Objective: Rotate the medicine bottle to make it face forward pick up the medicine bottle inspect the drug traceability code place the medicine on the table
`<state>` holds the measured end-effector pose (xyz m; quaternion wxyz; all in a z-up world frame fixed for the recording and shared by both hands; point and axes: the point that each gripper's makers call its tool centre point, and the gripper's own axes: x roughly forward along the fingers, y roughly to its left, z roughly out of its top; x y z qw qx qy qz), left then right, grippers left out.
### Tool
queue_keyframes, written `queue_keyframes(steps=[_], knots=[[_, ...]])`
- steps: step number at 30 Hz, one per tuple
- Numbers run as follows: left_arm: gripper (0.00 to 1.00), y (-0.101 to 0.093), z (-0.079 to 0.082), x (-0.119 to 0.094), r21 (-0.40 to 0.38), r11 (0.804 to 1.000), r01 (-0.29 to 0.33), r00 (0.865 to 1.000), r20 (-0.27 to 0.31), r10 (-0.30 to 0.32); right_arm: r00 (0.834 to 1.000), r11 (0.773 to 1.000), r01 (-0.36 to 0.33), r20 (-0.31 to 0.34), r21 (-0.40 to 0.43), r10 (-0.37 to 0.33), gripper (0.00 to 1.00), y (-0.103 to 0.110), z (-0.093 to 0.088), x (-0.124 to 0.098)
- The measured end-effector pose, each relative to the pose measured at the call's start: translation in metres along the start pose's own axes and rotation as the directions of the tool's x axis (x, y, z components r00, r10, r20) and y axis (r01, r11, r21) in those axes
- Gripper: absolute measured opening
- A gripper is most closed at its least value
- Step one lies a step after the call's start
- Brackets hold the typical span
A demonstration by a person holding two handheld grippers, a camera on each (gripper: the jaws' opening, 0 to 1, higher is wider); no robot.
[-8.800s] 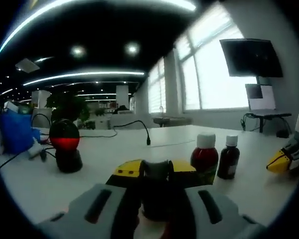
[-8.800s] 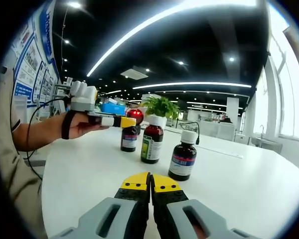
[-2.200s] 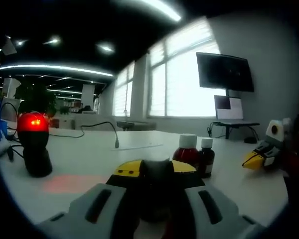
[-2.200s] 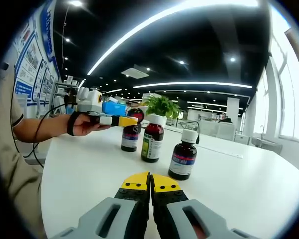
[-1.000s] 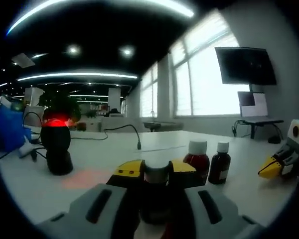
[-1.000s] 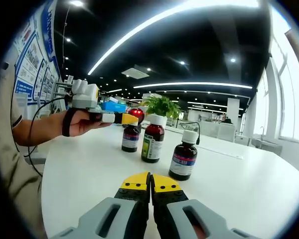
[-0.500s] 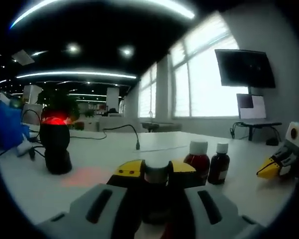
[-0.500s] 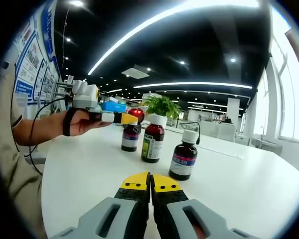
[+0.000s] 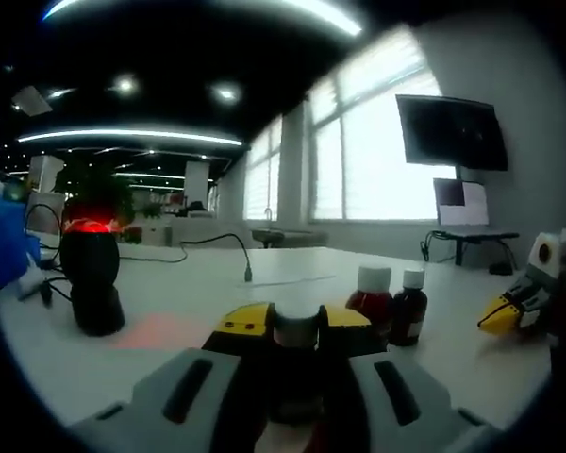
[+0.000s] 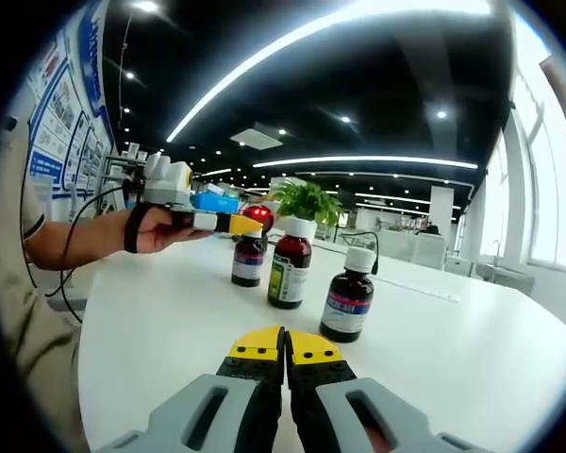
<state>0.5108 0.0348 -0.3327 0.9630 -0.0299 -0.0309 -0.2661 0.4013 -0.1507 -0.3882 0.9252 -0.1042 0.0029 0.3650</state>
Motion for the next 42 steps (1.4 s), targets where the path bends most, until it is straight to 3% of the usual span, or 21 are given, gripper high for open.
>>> queue_keyframes(steps=[14, 18, 29, 38, 42], knots=[[0.11, -0.001, 0.000, 0.001, -0.017, 0.999, 0.033, 0.999, 0.015, -0.033, 1.000, 1.000, 0.002, -0.002, 0.000, -0.002, 0.00, 0.000, 0.000, 0.001], [0.20, -0.001, -0.001, 0.001, -0.015, 1.000, 0.027, 0.999, 0.019, -0.027, 1.000, 1.000, 0.001, -0.003, 0.000, -0.001, 0.00, 0.001, 0.000, 0.001], [0.20, 0.000, 0.019, -0.006, -0.002, 1.000, 0.017, 0.998, 0.065, -0.017, 1.000, 1.000, 0.002, -0.003, 0.000, -0.002, 0.00, 0.001, 0.000, 0.001], [0.18, -0.012, 0.029, -0.025, 0.076, 0.997, -0.009, 0.997, 0.077, 0.004, 1.000, 1.000, -0.001, -0.002, 0.002, 0.001, 0.00, 0.001, 0.000, 0.001], [0.17, -0.008, 0.034, -0.034, 0.060, 0.998, -0.022, 0.996, 0.088, 0.016, 1.000, 1.000, 0.006, -0.002, 0.006, -0.005, 0.00, 0.000, 0.000, 0.001]])
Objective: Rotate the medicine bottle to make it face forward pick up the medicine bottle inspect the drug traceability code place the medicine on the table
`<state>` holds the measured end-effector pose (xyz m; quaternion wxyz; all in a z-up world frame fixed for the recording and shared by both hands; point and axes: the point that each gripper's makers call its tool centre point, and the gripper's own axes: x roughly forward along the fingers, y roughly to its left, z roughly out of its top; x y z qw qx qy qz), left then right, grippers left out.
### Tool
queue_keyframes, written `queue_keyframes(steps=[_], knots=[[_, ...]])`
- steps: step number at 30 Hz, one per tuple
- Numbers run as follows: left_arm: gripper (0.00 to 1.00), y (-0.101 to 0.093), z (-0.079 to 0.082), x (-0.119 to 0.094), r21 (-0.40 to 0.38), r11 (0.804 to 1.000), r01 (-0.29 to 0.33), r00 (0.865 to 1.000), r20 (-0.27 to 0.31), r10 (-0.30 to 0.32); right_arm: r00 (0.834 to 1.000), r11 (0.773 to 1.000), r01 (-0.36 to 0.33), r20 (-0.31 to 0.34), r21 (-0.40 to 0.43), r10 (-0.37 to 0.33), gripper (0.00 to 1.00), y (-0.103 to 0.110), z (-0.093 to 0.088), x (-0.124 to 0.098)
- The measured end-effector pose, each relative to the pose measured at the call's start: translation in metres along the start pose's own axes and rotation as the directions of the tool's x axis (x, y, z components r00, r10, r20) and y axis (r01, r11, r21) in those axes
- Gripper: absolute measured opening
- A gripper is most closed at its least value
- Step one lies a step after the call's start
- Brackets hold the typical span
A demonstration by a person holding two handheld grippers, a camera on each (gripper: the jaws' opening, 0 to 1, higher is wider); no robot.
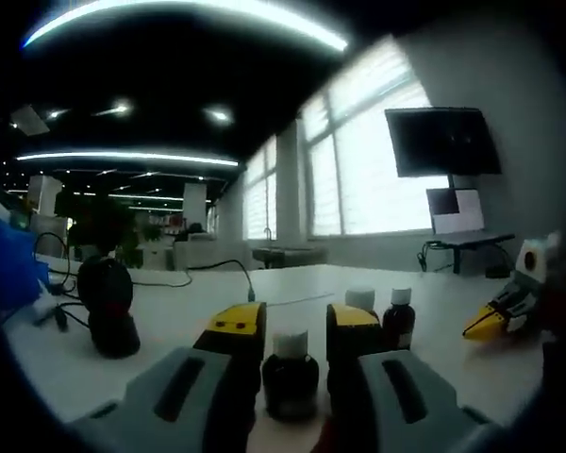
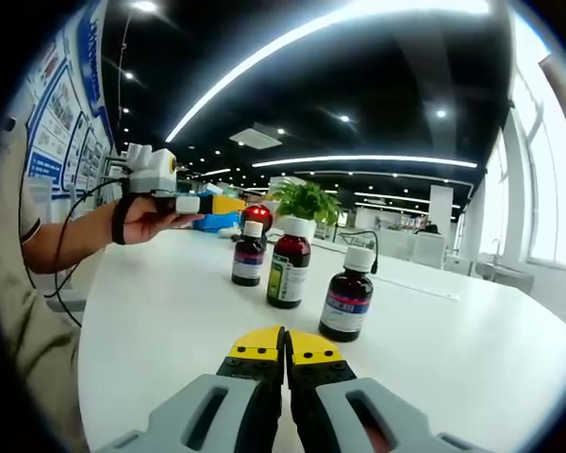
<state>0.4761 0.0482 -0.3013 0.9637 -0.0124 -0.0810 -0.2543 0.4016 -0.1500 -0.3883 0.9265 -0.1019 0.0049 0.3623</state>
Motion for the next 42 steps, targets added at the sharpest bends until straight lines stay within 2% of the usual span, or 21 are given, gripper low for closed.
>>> queue_keyframes(steps=[7, 9, 17, 28, 32, 36, 42], knots=[[0.14, 0.006, 0.005, -0.015, -0.005, 1.000, -0.027, 1.000, 0.013, 0.027, 1.000, 1.000, 0.000, 0.001, -0.002, 0.000, 0.00, 0.001, 0.000, 0.000], [0.14, 0.008, 0.006, -0.020, 0.015, 0.999, -0.036, 0.999, 0.014, 0.036, 1.000, 1.000, 0.000, 0.001, -0.002, 0.000, 0.00, 0.001, 0.000, 0.000], [0.11, 0.001, -0.003, -0.033, 0.084, 0.996, -0.024, 0.999, -0.032, 0.027, 1.000, 1.000, -0.002, 0.000, -0.005, 0.002, 0.00, 0.002, 0.000, 0.000], [0.03, -0.008, -0.008, -0.052, 0.111, 0.994, -0.015, 0.999, -0.047, 0.021, 1.000, 1.000, -0.001, 0.000, -0.003, 0.001, 0.00, 0.003, 0.000, -0.001], [0.00, -0.013, -0.016, -0.061, 0.114, 0.993, -0.009, 0.998, -0.065, 0.017, 1.000, 1.000, -0.001, -0.001, -0.005, 0.001, 0.00, 0.004, 0.000, -0.001], [0.00, -0.013, -0.030, -0.071, 0.096, 0.995, -0.006, 0.995, -0.102, 0.016, 1.000, 1.000, 0.002, -0.002, -0.004, -0.002, 0.00, 0.004, 0.000, -0.001], [0.00, -0.011, -0.038, -0.078, 0.068, 0.998, -0.009, 0.993, -0.117, 0.017, 1.000, 1.000, 0.003, -0.003, -0.005, -0.004, 0.00, 0.003, 0.000, -0.001]])
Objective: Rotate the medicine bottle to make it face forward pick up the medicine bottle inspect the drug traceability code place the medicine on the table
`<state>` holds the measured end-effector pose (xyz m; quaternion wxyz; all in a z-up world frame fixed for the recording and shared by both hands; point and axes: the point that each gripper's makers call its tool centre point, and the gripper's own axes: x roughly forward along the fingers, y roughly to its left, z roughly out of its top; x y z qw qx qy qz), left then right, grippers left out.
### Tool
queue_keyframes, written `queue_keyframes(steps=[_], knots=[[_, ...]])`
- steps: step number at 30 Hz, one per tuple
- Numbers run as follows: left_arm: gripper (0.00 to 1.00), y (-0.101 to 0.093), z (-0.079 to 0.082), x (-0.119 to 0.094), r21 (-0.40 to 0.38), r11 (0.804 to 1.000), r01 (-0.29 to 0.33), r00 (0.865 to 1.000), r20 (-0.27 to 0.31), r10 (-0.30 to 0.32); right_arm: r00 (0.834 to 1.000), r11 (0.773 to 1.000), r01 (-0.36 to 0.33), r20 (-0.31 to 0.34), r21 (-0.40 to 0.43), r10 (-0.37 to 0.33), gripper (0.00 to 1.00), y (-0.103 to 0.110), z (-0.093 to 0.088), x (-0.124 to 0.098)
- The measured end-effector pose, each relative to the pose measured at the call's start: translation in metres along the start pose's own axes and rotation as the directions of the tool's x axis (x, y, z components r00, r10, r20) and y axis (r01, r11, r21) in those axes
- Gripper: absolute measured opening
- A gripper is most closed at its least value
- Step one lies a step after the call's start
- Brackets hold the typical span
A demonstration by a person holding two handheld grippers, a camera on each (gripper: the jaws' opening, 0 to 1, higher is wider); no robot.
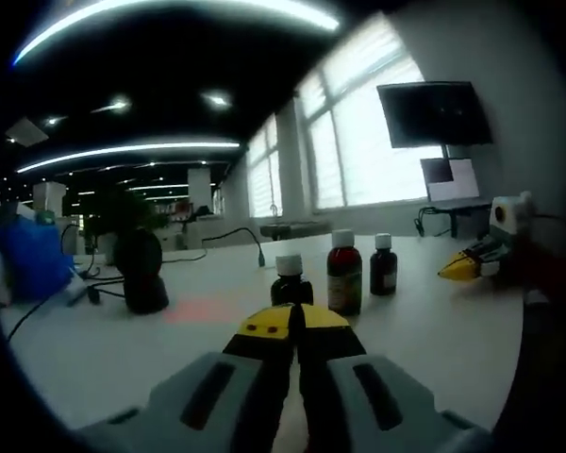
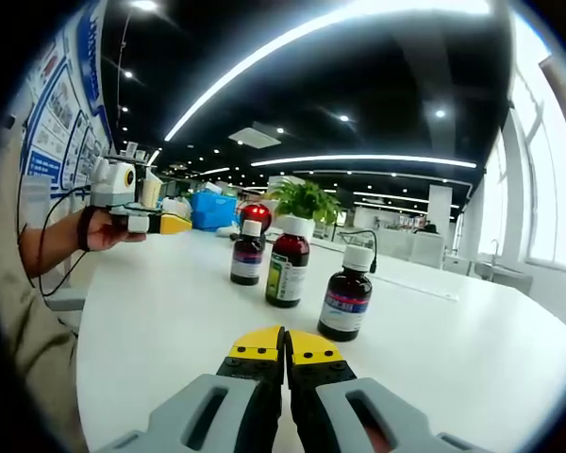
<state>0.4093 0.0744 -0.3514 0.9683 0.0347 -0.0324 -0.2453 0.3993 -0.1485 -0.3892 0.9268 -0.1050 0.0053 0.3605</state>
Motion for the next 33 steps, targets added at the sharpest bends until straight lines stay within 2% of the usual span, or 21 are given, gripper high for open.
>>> queue_keyframes(steps=[4, 8, 12, 14, 16, 24, 30, 33], knots=[[0.00, -0.003, -0.001, -0.003, 0.008, 1.000, 0.001, 1.000, -0.002, -0.001, 1.000, 1.000, 0.001, 0.000, 0.000, -0.001, 0.00, 0.000, 0.000, 0.000], [0.00, -0.011, -0.003, -0.004, 0.006, 1.000, 0.027, 1.000, -0.011, -0.027, 1.000, 1.000, 0.002, -0.001, 0.002, -0.002, 0.00, -0.001, 0.000, 0.000], [0.00, -0.013, -0.010, -0.002, 0.010, 0.999, 0.030, 0.999, -0.028, -0.030, 1.000, 1.000, 0.002, -0.001, 0.000, -0.002, 0.00, -0.001, 0.000, 0.000], [0.00, -0.012, -0.014, -0.003, -0.045, 0.999, 0.029, 0.999, -0.035, -0.031, 1.000, 1.000, 0.002, 0.000, 0.000, -0.002, 0.00, -0.001, 0.000, 0.000], [0.00, -0.007, -0.017, -0.003, -0.065, 0.998, 0.023, 0.999, -0.038, -0.025, 1.000, 1.000, 0.001, 0.000, 0.000, -0.001, 0.00, -0.001, 0.000, 0.000], [0.00, -0.005, -0.017, -0.001, -0.058, 0.998, 0.009, 0.999, -0.043, -0.011, 1.000, 1.000, 0.003, -0.003, 0.003, -0.003, 0.00, -0.003, -0.001, 0.001], [0.00, -0.008, -0.010, 0.004, -0.037, 0.999, 0.027, 0.999, -0.037, -0.028, 1.000, 1.000, 0.004, -0.001, 0.005, -0.004, 0.00, -0.003, 0.000, 0.001], [0.00, -0.010, -0.014, 0.007, -0.041, 0.999, 0.034, 0.999, -0.041, -0.035, 1.000, 1.000, 0.004, -0.001, 0.003, -0.004, 0.00, -0.003, 0.000, 0.001]])
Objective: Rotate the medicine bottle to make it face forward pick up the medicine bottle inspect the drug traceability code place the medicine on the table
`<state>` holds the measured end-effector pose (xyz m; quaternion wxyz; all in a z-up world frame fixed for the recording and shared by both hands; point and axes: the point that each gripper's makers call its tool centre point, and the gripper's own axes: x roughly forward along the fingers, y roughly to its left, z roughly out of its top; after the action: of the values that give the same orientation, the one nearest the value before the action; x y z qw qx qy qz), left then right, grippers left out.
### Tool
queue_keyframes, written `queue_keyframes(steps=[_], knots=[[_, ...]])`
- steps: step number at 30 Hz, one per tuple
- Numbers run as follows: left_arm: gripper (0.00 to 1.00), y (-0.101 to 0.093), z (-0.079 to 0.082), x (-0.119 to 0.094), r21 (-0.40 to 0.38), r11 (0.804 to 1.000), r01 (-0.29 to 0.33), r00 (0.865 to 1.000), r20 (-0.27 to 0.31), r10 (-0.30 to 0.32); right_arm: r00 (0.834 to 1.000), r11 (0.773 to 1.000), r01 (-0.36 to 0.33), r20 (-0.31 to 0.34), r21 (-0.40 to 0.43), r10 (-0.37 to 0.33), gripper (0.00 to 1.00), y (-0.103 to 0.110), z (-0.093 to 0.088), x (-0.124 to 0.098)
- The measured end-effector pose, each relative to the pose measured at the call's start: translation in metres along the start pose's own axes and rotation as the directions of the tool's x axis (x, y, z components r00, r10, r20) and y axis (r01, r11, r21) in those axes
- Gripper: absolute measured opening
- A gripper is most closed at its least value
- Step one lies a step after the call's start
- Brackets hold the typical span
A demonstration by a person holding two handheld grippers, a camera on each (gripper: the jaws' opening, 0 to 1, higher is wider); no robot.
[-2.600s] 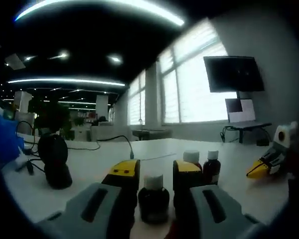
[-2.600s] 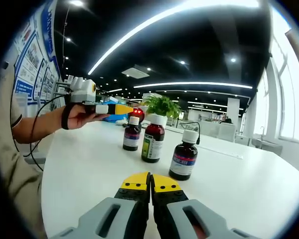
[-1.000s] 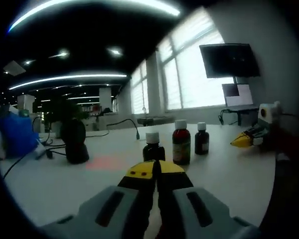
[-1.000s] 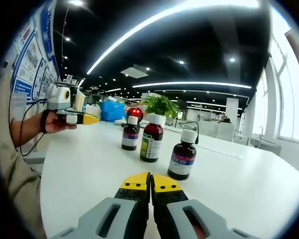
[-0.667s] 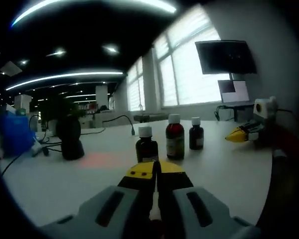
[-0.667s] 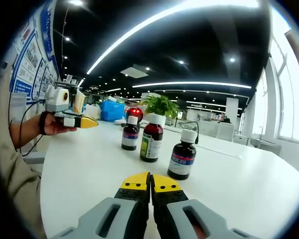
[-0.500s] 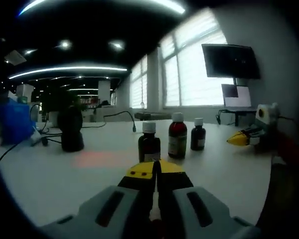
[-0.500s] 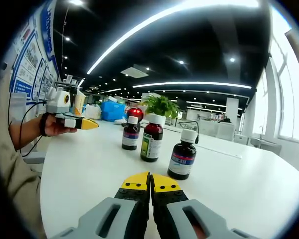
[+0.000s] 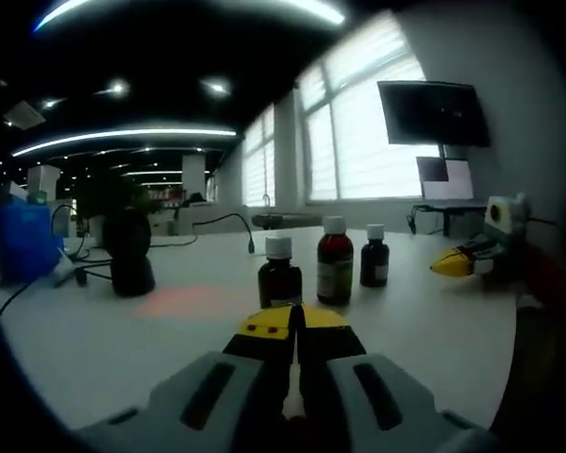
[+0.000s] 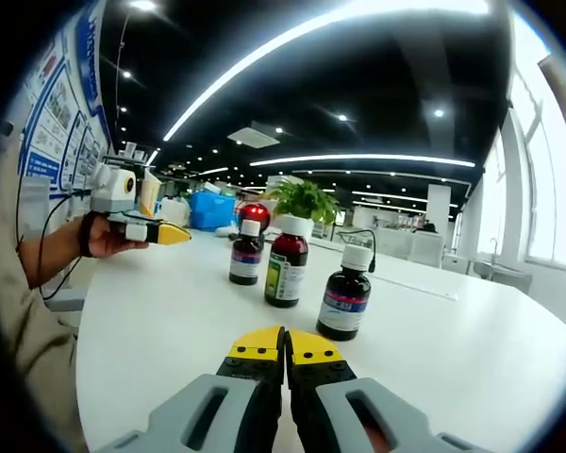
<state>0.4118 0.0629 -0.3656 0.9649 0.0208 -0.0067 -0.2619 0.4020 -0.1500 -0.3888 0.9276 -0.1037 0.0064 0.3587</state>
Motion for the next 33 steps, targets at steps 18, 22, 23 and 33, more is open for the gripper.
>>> queue_keyframes(steps=[18, 22, 23, 33], knots=[[0.00, -0.002, -0.010, 0.001, 0.060, 0.994, 0.087, 0.996, 0.015, -0.088, 1.000, 1.000, -0.004, 0.008, -0.003, 0.004, 0.00, -0.002, 0.001, 0.000], [0.00, -0.011, -0.012, 0.001, 0.108, 0.989, 0.104, 0.995, -0.001, -0.105, 1.000, 1.000, -0.003, 0.008, -0.004, 0.003, 0.00, -0.003, 0.000, 0.000], [0.00, -0.011, -0.011, 0.001, 0.099, 0.989, 0.109, 0.994, 0.001, -0.110, 1.000, 1.000, -0.002, 0.007, -0.004, 0.002, 0.00, -0.003, 0.000, 0.000], [0.00, -0.014, -0.012, 0.000, 0.118, 0.987, 0.108, 0.994, -0.009, -0.107, 1.000, 1.000, 0.002, 0.005, -0.013, -0.002, 0.00, -0.004, -0.001, 0.000]])
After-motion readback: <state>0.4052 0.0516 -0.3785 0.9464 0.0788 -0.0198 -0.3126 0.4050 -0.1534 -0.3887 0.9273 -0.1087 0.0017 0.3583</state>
